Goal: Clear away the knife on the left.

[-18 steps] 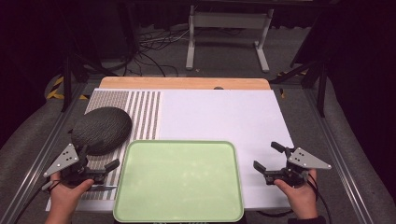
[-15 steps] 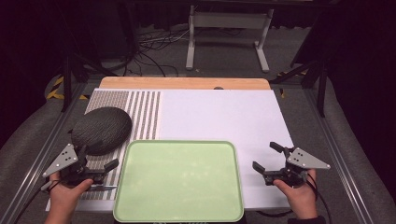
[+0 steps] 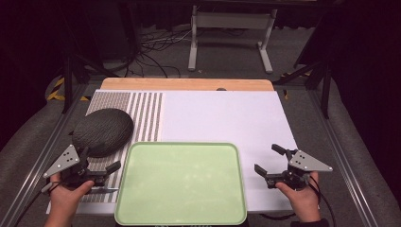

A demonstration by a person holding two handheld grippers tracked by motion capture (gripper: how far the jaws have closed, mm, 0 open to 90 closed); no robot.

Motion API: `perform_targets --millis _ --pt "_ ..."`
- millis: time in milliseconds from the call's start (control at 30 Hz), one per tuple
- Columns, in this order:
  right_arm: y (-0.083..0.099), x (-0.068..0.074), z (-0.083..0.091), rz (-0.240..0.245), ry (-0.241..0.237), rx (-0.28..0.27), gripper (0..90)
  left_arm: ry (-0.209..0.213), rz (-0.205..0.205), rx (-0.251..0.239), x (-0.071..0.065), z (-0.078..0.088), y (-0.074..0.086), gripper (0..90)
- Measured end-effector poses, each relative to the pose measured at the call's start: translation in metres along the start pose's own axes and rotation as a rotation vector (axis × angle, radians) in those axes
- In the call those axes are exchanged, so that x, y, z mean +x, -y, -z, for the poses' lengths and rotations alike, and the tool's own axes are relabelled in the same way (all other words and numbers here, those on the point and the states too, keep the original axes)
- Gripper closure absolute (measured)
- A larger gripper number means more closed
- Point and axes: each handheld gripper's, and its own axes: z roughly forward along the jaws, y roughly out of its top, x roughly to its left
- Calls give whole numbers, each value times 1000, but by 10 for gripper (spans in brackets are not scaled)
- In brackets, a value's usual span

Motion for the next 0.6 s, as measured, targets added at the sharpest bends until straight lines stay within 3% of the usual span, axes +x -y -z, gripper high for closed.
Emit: perform_targets --millis 133,267,367,600 --pt "-2 -2 2 -14 14 -4 39 30 11 22 0 -8 -6 58" --pt "-2 -2 2 -13 11 0 39 46 -9 57 1 -9 -14 56" --pt "-1 -3 2 -26 7 -8 39 58 -19 109 2 -6 -23 54" --pt "0 -4 3 -33 -2 -11 41 76 -93 252 4 3 -39 47"
